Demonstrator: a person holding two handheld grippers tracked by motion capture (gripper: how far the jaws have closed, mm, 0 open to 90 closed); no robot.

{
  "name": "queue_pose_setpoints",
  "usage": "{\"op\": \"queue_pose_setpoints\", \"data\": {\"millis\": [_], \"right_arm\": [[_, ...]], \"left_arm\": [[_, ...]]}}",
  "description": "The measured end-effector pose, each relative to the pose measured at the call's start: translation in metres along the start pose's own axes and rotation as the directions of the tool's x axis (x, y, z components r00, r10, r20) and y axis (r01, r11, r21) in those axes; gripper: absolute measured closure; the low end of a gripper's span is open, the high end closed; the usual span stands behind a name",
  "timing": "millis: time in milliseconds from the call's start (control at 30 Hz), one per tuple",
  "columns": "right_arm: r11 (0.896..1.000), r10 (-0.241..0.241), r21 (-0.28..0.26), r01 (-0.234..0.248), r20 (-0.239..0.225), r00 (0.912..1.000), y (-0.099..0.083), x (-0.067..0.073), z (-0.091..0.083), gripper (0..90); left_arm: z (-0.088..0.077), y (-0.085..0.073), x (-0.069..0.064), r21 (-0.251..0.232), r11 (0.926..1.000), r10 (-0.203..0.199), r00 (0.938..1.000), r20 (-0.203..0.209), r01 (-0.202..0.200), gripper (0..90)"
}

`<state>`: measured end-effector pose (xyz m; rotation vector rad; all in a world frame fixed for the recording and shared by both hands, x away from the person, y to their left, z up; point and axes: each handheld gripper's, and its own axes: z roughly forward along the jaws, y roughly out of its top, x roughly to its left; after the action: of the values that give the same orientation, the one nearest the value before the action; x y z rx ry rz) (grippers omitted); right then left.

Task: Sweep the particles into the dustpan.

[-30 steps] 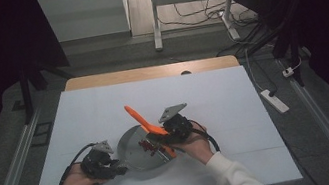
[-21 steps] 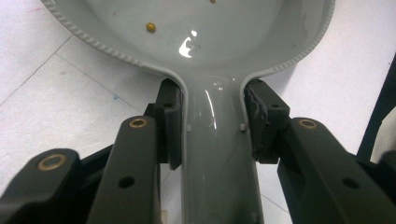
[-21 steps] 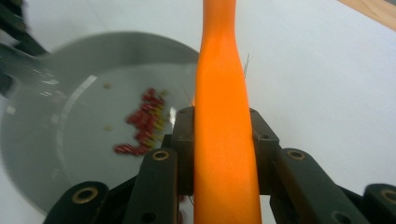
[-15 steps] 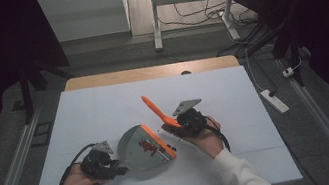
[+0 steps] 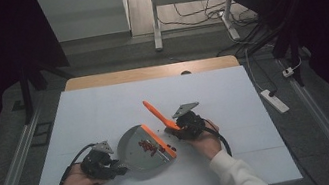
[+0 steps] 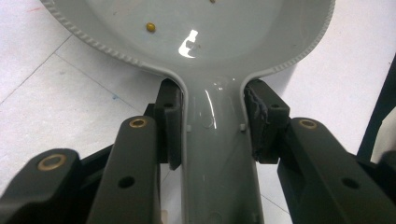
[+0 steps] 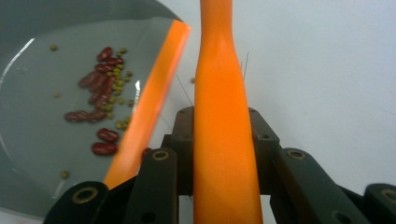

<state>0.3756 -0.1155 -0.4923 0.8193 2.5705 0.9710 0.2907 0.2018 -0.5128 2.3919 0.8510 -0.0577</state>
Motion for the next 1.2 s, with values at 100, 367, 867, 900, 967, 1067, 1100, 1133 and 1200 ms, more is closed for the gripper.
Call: {"op": "queue_pose_setpoints", "data": {"millis": [100,367,867,900,967,1067,1100,1133,1200], "right_arm": [[1.000,-0.001,-0.005,0.001,-0.022,0.9998,0.002,0.007,0.002,70.1],[0.997,0.040,-0.058,-0.053,-0.210,0.9769,0.009,0.021,0.003,70.3],[0.996,0.017,-0.085,-0.020,-0.036,0.9992,0.010,-0.002,-0.020,70.3],[0.997,0.018,-0.074,-0.020,-0.025,0.9995,0.009,-0.003,-0.018,70.3],[0.998,0.015,-0.056,-0.014,0.004,0.9999,0.006,-0.005,-0.014,70.3],[1.000,0.003,-0.016,-0.003,0.045,0.9990,0.003,-0.009,-0.007,70.3],[1.000,0.008,-0.008,-0.007,0.043,0.9990,0.001,-0.010,-0.005,70.3],[1.000,0.020,-0.001,-0.020,0.033,0.9992,-0.001,-0.010,-0.003,70.3],[0.999,0.040,-0.020,-0.040,-0.006,0.9992,-0.002,-0.007,-0.001,70.3]], "left_arm": [[0.000,0.000,0.000,0.000,1.0000,0.000,1.0000,0.000,0.000,62.3],[0.000,0.000,0.000,0.002,1.0000,0.001,1.0000,0.001,-0.001,62.3],[0.000,0.000,0.000,0.002,1.0000,0.002,1.0000,0.000,-0.002,62.3],[0.000,0.000,0.000,0.002,1.0000,0.001,1.0000,0.000,-0.001,62.3],[0.000,0.000,0.000,0.002,1.0000,0.002,1.0000,0.000,-0.002,62.3],[0.000,0.000,0.000,0.001,1.0000,0.002,1.0000,0.000,-0.002,62.3],[0.000,0.000,0.000,0.001,1.0000,0.002,1.0000,0.000,-0.002,62.3],[0.000,0.000,0.000,0.001,1.0000,0.001,1.0000,0.000,-0.001,62.3],[0.000,0.000,0.000,0.001,1.0000,0.001,1.0000,0.000,-0.001,62.3]]}}
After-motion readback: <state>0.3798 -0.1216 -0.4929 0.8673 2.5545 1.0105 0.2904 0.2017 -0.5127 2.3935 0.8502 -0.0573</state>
